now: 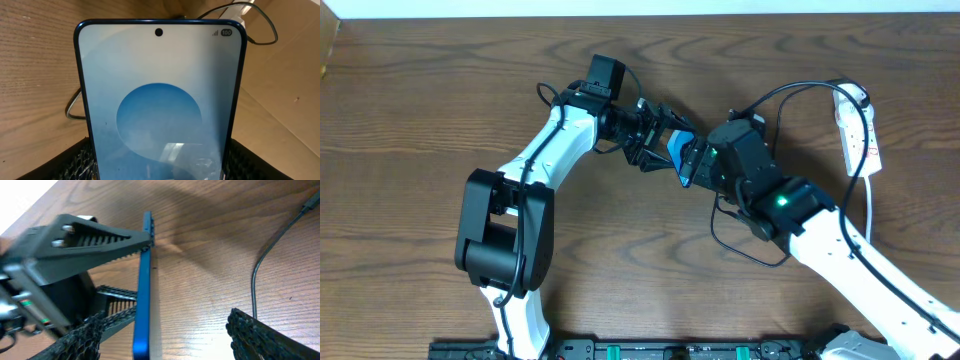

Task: Plug charger to phone and switch on socket
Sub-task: 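Move the right gripper toward the phone held by the left gripper, then grasp the phone's side edge with the right gripper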

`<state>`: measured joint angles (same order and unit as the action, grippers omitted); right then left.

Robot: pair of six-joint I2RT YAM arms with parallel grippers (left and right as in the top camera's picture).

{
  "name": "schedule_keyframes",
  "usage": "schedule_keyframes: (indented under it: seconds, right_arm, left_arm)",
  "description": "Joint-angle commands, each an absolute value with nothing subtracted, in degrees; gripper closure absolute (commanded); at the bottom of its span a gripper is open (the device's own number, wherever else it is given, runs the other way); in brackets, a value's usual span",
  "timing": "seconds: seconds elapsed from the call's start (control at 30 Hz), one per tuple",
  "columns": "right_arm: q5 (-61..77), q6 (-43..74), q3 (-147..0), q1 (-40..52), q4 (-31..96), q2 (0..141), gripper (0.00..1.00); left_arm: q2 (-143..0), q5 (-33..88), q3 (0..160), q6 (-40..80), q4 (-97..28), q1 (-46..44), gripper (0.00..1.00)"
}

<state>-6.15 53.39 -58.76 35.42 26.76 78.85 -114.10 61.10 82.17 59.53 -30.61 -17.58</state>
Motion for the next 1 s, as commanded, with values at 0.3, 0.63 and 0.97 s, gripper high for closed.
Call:
schedule_keyframes:
  seconds: [0.3,0.63,0.97]
  right_arm:
    - [-8.5,53.1,-59.9,37.6,24.1,83.7,0.42]
    - [-8.4,53.1,-59.9,37.6,21.5,84.9,0.61]
    - [-8.5,53.1,-59.9,37.6,21.2,84.9,0.74]
  left_arm:
    - [-112.1,62.3,82.2,58.6,-30.5,-17.6,0.42]
    - [-112.1,62.3,82.2,58.6,-30.5,-17.6,0.42]
    - [-112.1,62.3,82.2,58.6,-30.5,-17.6,0.41]
